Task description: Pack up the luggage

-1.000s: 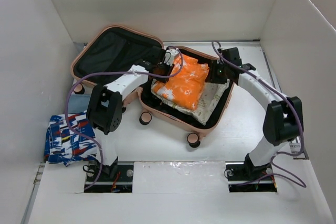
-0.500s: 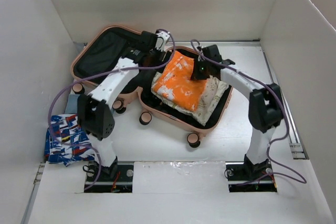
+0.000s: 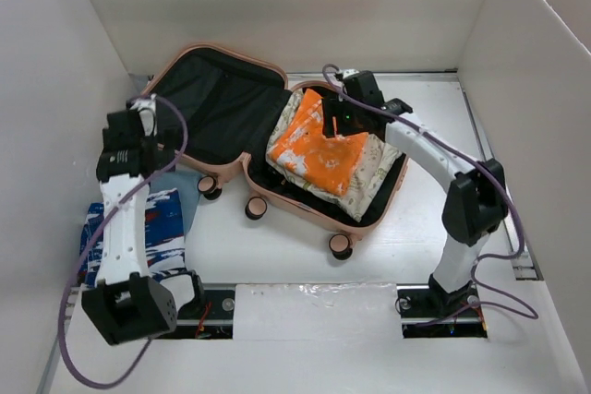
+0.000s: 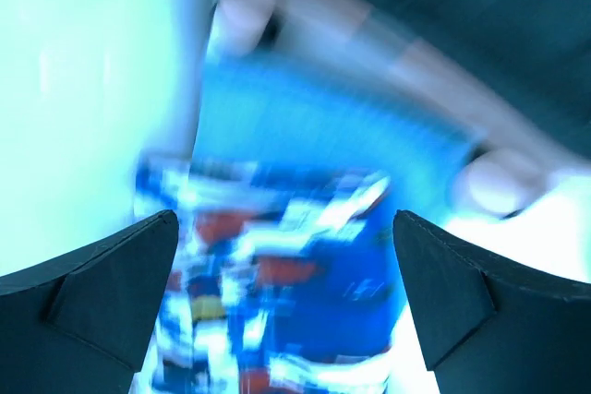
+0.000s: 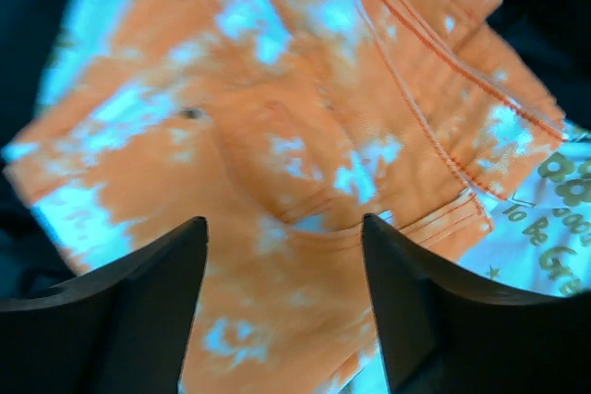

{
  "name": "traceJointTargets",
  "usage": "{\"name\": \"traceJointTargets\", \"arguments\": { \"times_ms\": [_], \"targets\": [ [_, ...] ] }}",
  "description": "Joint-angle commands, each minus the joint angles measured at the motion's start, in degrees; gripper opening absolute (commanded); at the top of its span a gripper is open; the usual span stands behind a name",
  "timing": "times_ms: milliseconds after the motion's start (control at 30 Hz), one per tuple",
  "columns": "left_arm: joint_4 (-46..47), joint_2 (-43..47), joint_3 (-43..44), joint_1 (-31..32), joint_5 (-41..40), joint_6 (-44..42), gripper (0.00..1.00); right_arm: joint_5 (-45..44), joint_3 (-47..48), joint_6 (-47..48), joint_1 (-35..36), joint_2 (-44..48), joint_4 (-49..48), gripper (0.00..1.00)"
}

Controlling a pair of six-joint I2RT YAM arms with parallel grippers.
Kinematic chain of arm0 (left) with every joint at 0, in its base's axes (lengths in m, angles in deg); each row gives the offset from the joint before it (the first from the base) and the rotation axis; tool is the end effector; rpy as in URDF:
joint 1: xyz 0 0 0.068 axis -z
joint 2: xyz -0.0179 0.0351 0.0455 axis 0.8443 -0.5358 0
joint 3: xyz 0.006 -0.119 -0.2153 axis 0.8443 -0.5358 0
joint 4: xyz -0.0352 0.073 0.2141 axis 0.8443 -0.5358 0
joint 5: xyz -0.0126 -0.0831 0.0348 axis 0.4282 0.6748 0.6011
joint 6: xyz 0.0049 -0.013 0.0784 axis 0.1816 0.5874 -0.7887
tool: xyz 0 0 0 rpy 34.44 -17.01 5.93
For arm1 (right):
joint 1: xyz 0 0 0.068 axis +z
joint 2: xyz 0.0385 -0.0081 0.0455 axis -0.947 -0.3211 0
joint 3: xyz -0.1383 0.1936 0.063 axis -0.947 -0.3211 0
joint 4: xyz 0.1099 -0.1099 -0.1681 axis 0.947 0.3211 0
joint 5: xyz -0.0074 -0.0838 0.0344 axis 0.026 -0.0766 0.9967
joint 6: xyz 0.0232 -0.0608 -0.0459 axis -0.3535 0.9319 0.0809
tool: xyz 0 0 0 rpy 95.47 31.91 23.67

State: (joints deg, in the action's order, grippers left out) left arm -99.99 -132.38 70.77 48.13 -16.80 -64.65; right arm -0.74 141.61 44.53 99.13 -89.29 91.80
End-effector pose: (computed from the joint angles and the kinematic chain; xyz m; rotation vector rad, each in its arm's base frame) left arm 0.2472 0.0503 0.3140 0.0338 2.1955 0.3863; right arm 0.3536 0.1886 0.2504 -0.3124 2.3519 0.3779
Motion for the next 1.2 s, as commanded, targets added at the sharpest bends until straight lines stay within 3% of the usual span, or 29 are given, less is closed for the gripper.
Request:
{"name": "traceJointTargets", "arguments": {
  "times_ms": [0,67,133,400,633,733,967,1067,1167],
  "targets": [
    [-3.06,9.35,-6.64,-5.37,2.23,-1.86,0.99,-8.05,5.53,2.81,7.63,6.04,0.70,0.76],
    [-3.67,12.89,-12.01,-5.38,-0.74,-1.87,0.99,-11.40,6.68,2.82,14.31,6.66,0.09,0.88],
    [-5.42,16.66,-14.73,-5.38,-4.33,-2.74,0.99,-12.02,8.62,2.82,18.53,5.26,0.08,0.91],
    [-8.24,22.66,-20.99,-5.38,-9.81,-4.08,0.99,3.78,9.84,-1.48,29.09,-1.32,-11.25,0.91],
    [-6.13,20.03,-20.81,-5.38,-8.49,-0.30,0.99,8.97,15.57,-8.60,33.49,-10.91,-15.19,0.86],
    [-4.91,20.03,-20.28,-5.38,-3.25,-0.81,0.99,9.69,15.65,-11.85,34.63,-13.63,-18.37,0.83],
    [-9.20,13.71,-14.93,-5.38,12.83,-5.73,0.99,-1.80,4.33,-15.20,35.16,-5.39,-19.08,0.82],
    [-9.21,9.41,-15.71,-0.56,9.38,-4.77,0.99,-4.98,-1.39,-15.73,35.16,-0.55,-19.08,0.83],
    [-7.72,5.46,-16.86,-0.02,6.11,-4.16,0.99,-7.97,-5.77,-15.73,35.16,2.87,-19.60,0.83]
  ]
}}
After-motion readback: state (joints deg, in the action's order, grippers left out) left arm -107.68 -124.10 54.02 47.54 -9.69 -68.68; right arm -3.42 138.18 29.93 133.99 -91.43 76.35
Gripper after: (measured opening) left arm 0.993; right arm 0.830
